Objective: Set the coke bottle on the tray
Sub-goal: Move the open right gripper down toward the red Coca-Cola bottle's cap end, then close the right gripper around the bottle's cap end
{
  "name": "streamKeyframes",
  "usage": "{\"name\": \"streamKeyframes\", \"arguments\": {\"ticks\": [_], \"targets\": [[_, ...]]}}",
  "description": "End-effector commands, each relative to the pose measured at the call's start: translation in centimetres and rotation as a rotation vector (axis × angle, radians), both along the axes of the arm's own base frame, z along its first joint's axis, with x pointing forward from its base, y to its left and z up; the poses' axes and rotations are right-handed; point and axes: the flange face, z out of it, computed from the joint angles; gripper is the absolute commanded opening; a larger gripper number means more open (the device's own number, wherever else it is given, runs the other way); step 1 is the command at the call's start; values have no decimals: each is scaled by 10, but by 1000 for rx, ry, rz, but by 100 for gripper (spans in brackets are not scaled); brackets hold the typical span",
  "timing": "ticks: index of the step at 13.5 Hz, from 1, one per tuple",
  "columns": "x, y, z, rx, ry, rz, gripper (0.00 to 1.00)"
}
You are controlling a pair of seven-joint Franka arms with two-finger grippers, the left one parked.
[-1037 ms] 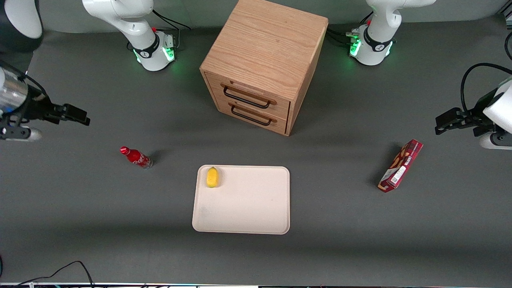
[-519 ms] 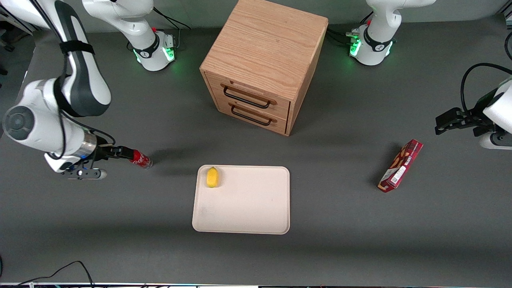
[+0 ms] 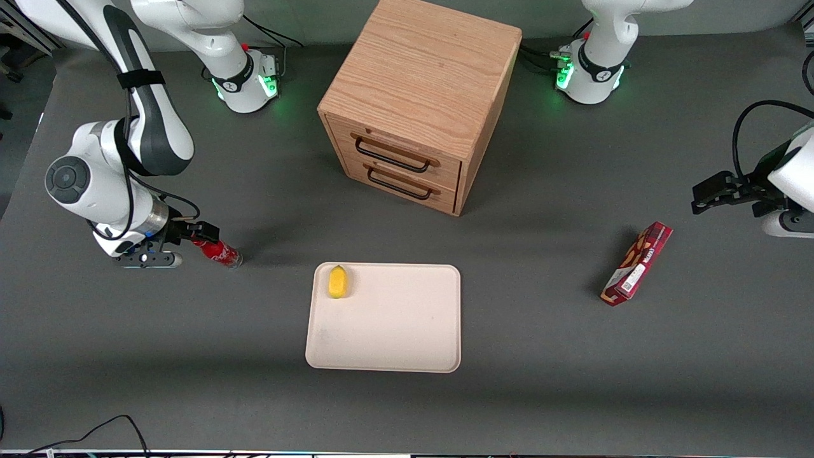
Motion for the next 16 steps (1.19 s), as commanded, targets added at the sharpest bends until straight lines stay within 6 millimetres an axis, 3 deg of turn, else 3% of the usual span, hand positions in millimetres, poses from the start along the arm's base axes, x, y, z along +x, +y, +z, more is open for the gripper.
{"name": "streamKeyframes", "arguments": {"ticks": [1,6,9,11,13,16], "targets": [[-11,-4,6,-8,-25,24,75],[-14,-4,5,-8,-34,22,4],[-18,-5,7,-9,-35,21,0],[-18,-6,26,-10,-29,20,0],[-10,-8,64,-13,17,14,0],[12,-9,150,-16,67,-6,0]]}}
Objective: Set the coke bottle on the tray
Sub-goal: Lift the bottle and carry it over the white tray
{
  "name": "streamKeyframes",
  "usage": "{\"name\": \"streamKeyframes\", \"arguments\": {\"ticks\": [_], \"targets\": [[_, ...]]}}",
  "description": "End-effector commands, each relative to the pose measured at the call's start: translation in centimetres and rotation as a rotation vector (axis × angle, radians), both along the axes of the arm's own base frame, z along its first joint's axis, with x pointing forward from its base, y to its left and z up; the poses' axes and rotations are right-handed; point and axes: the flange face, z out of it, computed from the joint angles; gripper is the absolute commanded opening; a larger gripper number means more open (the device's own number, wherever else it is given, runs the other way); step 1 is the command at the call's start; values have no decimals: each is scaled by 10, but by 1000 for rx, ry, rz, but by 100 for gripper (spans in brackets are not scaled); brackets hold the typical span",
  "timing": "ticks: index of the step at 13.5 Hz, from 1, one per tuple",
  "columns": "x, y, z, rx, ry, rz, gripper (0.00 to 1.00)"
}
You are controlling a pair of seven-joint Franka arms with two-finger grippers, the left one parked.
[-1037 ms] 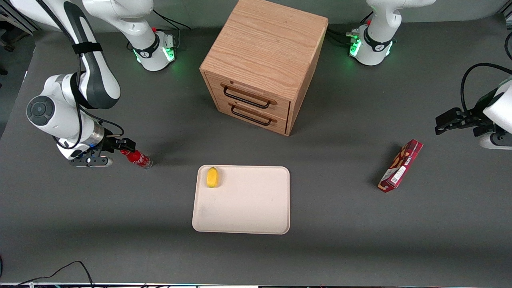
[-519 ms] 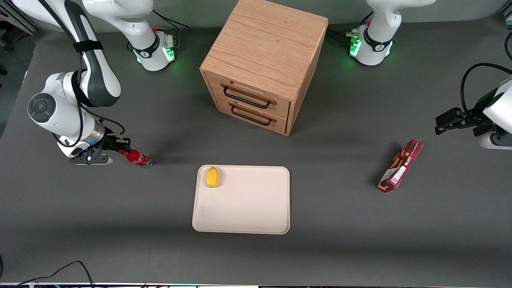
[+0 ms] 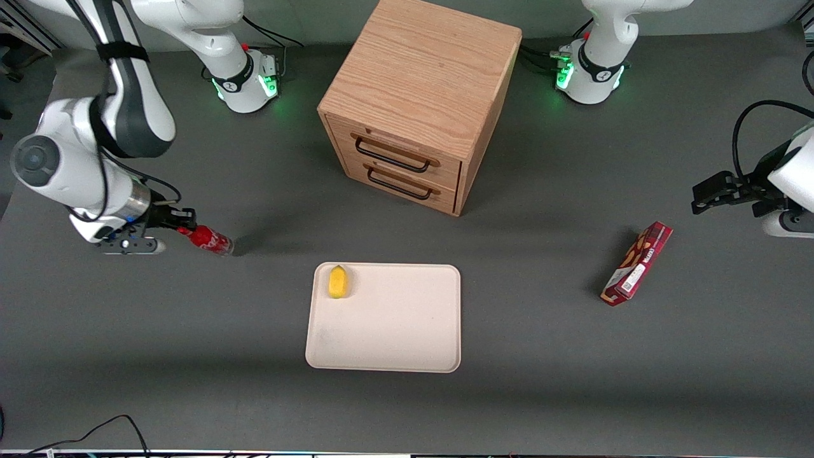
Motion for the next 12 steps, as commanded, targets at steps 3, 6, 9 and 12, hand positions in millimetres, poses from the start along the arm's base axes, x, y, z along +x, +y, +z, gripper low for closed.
{"name": "streamKeyframes", "arguments": {"ticks": [3,6,9,12], "targets": [[38,-11,146,-6,44,-10,0],[65,-5,165,-6,82,-20,0],[91,59,136,-36,87,-133,0],[128,132,111,-47,36,-230,0]]}}
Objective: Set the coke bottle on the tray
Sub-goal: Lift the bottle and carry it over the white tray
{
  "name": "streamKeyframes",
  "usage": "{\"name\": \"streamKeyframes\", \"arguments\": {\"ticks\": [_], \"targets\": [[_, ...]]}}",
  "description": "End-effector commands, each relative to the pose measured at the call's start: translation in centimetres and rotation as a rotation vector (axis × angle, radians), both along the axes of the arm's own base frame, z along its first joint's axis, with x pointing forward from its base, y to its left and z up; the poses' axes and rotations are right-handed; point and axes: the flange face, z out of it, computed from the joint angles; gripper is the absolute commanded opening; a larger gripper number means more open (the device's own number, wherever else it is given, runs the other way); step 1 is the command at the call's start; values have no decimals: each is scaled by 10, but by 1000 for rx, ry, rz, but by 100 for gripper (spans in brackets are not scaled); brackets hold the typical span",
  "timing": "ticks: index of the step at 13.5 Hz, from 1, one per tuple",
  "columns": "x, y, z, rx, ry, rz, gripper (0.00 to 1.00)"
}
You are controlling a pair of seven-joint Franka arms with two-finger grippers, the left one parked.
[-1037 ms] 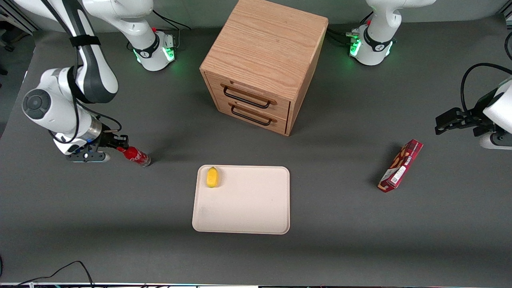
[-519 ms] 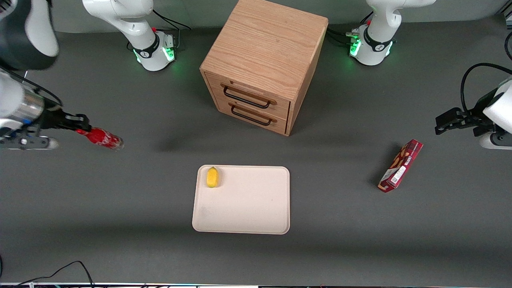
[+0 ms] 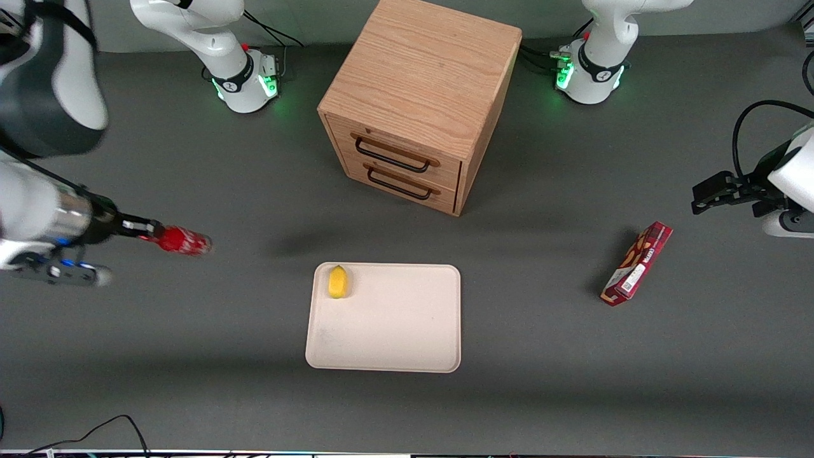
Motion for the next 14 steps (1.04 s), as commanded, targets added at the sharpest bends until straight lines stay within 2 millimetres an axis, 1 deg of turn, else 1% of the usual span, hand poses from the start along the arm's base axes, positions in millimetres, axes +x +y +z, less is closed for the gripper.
{"name": "streamKeyframes", "arguments": {"ticks": [1,3,4,5,6,7,8,9,10,11,12,14], "targets": [[33,67,-13,-17,-77,-92,0],[50,97,-41,-4,-148,-168,0],[57,115,-60,4,-178,-182,0],[61,127,-73,8,-192,-181,0],[68,130,-93,9,-198,-197,0],[72,141,-103,19,-224,-201,0],[75,151,-119,19,-235,-204,0],[78,156,-132,21,-244,-221,0],[77,166,-139,24,-251,-213,0],[76,171,-145,16,-252,-218,0],[77,175,-155,14,-255,-232,0],[76,191,-172,7,-276,-227,0]]}}
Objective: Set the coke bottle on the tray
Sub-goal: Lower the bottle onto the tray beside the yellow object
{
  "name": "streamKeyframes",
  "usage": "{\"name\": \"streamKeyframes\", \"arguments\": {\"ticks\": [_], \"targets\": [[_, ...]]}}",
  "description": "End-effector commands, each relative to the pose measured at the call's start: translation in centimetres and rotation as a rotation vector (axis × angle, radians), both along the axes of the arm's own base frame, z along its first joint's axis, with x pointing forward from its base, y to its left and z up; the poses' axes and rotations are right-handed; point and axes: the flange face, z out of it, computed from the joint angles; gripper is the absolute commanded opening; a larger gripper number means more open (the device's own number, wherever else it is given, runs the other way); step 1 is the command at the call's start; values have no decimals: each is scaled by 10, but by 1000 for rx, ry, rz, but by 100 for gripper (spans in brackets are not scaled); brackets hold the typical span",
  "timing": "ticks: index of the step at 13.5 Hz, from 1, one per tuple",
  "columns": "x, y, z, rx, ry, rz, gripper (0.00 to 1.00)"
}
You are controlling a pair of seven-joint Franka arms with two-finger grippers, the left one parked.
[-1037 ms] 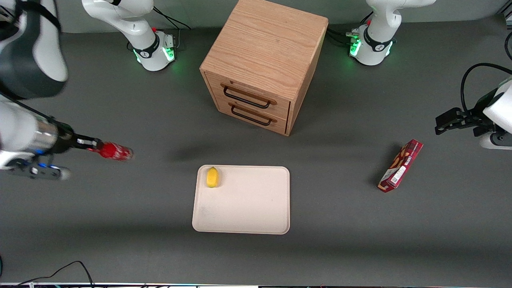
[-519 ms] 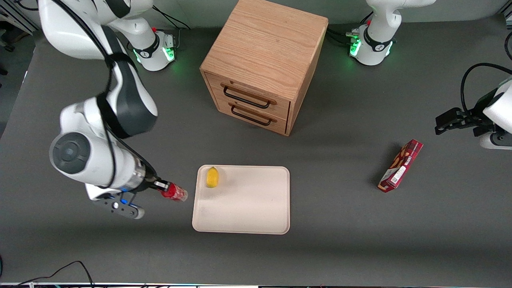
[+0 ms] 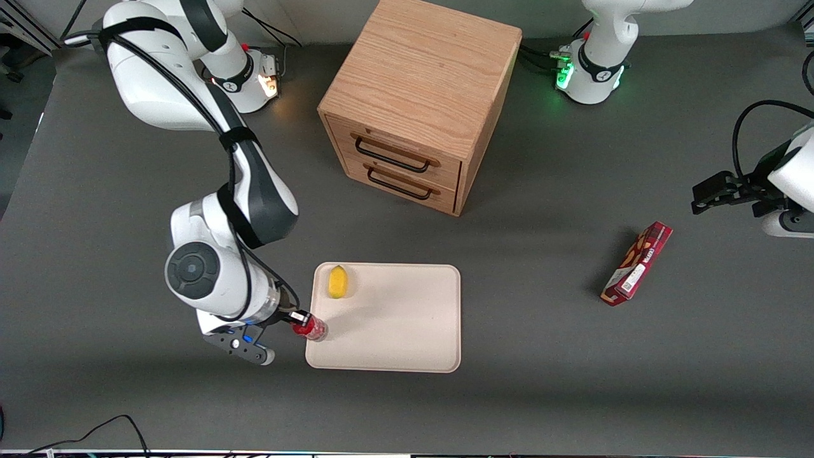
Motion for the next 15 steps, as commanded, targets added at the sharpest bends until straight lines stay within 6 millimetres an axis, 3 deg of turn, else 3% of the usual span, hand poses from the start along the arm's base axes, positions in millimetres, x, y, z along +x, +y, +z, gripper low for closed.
{"name": "streamKeyframes", "arguments": {"ticks": [1,4,6,8,11,12,15], "targets": [[4,17,-9,-33,-46,-26,0],[-1,35,-22,-41,-50,1,0],[-1,36,-28,-48,-50,5,0],[-1,37,-27,-48,-52,8,99],[-3,28,2,-47,-54,1,100],[-17,10,33,-69,12,-6,100],[-61,-38,85,-71,70,50,100]]}}
